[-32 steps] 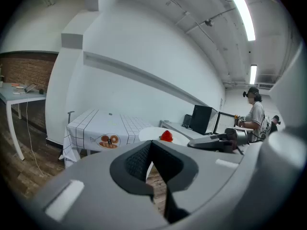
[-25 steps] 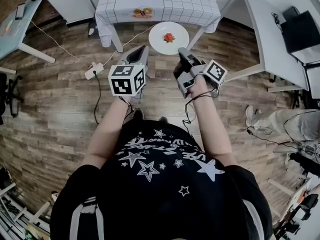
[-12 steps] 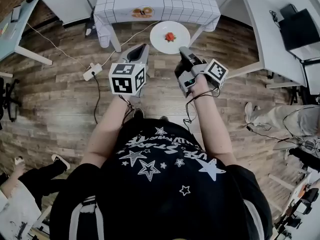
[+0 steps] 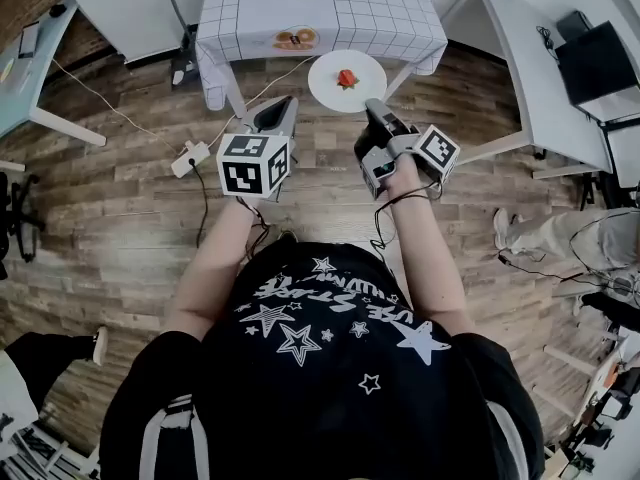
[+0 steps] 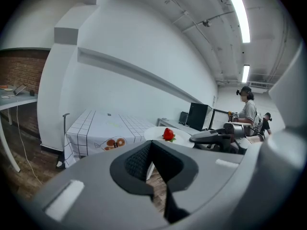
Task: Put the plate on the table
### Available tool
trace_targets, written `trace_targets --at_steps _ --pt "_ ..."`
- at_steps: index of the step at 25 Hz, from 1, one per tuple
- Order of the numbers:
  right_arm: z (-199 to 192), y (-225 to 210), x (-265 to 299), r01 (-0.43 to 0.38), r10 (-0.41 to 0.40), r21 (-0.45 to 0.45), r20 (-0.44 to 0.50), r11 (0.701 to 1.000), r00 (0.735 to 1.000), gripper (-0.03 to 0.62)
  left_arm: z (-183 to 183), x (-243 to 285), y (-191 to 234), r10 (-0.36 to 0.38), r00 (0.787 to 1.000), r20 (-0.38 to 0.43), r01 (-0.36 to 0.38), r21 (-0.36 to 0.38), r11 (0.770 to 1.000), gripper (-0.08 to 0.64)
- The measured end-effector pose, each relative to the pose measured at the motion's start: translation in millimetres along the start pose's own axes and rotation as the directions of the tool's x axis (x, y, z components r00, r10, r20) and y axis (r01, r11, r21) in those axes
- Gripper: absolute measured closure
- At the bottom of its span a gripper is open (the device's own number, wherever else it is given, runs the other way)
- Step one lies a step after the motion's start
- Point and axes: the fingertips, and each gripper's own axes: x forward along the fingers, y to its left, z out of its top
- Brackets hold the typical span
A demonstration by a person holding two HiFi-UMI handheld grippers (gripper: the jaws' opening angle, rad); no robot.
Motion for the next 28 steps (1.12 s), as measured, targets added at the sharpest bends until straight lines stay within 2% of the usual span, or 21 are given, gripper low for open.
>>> trace_targets --at_steps 6,12,20,28 --pt "17 3 30 0.027 -0.028 0.027 0.033 0.999 0.999 0.572 16 26 35 -0.007 0.999 -0.031 0.006 -0.04 0.999 0.551" --pt "21 0 28 0.006 -0.007 0.016 0.047 1.0 0.999 0.572 6 28 29 -0.03 0.999 -0.018 0.03 -0.029 0.999 0.551" --pt "39 -13 63 -0.018 0.019 0.036 -0.015 0.999 1.0 0.572 12 58 38 0.012 1.0 -0.017 -0.012 -0.017 1.0 0.551" --pt "92 -21 126 -0.037 0.042 0.052 -0.081 0.998 0.996 0.572 33 123 59 0.07 0.997 -0.026 -0.071 -0.018 0.997 0.551"
